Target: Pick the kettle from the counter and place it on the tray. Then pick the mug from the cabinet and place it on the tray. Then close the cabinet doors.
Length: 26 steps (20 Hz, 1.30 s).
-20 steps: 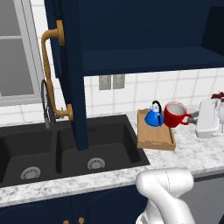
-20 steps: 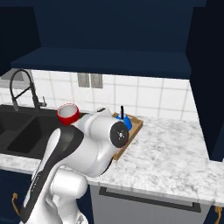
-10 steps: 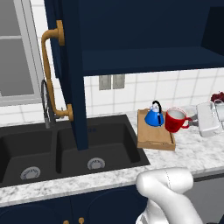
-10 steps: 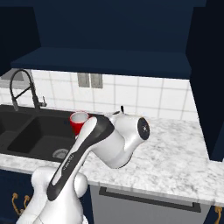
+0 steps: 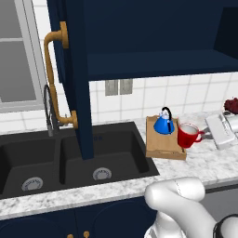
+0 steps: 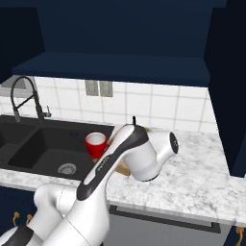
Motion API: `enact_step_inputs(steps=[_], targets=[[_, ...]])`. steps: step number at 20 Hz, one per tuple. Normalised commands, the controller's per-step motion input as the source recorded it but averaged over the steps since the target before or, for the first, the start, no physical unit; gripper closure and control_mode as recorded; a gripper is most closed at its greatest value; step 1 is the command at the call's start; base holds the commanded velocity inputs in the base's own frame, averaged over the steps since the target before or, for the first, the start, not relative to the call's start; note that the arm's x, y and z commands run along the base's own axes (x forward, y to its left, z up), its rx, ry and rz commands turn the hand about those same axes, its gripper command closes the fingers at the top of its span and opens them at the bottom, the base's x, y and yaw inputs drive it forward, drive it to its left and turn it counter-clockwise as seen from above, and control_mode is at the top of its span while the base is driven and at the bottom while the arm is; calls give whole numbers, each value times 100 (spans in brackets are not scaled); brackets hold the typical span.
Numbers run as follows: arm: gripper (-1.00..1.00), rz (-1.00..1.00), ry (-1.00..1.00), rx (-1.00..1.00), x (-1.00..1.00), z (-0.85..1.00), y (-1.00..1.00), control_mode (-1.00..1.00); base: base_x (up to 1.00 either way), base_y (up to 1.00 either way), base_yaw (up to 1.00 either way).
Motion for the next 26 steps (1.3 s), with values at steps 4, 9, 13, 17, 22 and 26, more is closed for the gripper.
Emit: enact_step_inputs(steps=[4,9,13,17,22,26], targets=[[100,7,0,0,16,-35,-5,-100,0,0,0],[100,5,0,0,20,-28,-1,-100,0,0,0],[100,1,0,0,28,-12,-13,-100,0,0,0],[100,0,0,0,32,-5,-18,-100,0,0,0],[100,0,3,0,37,-17,-9,-100,0,0,0],[100,0,0,0,28,-30,-14,-100,0,0,0]])
